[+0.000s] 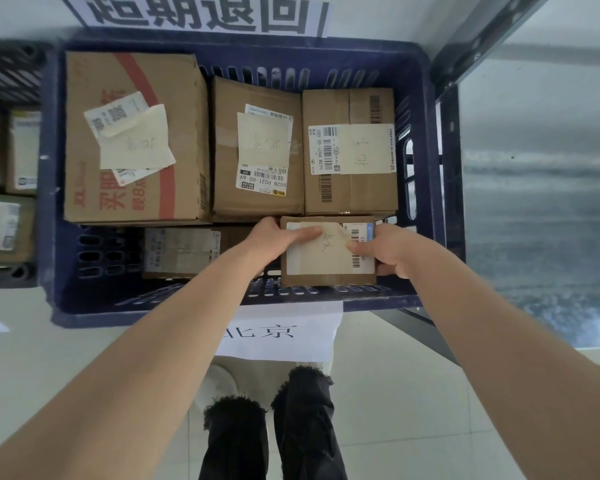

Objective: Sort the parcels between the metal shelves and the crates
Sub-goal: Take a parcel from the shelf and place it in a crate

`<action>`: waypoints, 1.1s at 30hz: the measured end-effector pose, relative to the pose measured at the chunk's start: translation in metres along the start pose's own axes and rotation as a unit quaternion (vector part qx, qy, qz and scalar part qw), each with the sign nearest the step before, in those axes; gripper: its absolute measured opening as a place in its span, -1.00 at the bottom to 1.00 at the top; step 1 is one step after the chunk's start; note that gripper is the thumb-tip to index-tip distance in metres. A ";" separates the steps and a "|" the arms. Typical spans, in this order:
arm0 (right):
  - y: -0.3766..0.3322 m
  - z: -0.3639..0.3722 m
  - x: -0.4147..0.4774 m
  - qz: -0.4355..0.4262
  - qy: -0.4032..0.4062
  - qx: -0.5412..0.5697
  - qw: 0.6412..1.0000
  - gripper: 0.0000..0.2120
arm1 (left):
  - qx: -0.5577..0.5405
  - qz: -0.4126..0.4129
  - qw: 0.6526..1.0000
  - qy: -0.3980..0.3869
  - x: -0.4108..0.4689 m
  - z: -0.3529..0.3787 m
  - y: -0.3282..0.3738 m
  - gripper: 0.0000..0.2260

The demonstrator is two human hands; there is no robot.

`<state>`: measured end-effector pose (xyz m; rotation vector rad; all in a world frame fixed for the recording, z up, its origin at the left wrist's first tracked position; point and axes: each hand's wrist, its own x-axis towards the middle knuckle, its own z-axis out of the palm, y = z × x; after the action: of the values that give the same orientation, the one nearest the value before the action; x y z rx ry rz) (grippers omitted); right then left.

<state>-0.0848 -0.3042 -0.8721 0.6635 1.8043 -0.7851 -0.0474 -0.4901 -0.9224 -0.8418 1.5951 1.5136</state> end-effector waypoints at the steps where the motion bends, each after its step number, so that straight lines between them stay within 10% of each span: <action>1: 0.001 0.000 0.001 0.000 -0.002 0.000 1.000 -0.68 | -0.007 -0.005 1.000 0.002 -0.001 0.001 -0.001 -0.26; 8: 0.003 -0.002 0.005 -0.010 -0.005 -0.019 1.000 -0.67 | 0.024 0.004 1.000 -0.010 -0.003 0.000 0.001 -0.46; 18: 0.002 -0.004 0.009 -0.013 -0.043 -0.028 0.999 -0.68 | 0.045 -0.010 0.999 -0.005 -0.003 -0.007 0.000 -0.01; 22: 0.006 -0.008 0.013 -0.012 -0.075 0.057 0.995 -0.49 | 0.052 -0.009 0.998 -0.029 -0.002 -0.010 0.004 -0.49; 33: 0.012 0.004 0.024 -0.018 -0.093 0.253 0.963 -0.42 | 0.052 -0.001 0.998 -0.040 0.004 -0.013 0.003 -0.70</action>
<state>-0.0816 -0.2971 -0.8986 0.8523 1.4526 -1.3096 -0.0527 -0.5027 -0.9244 -0.7163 1.5993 1.4319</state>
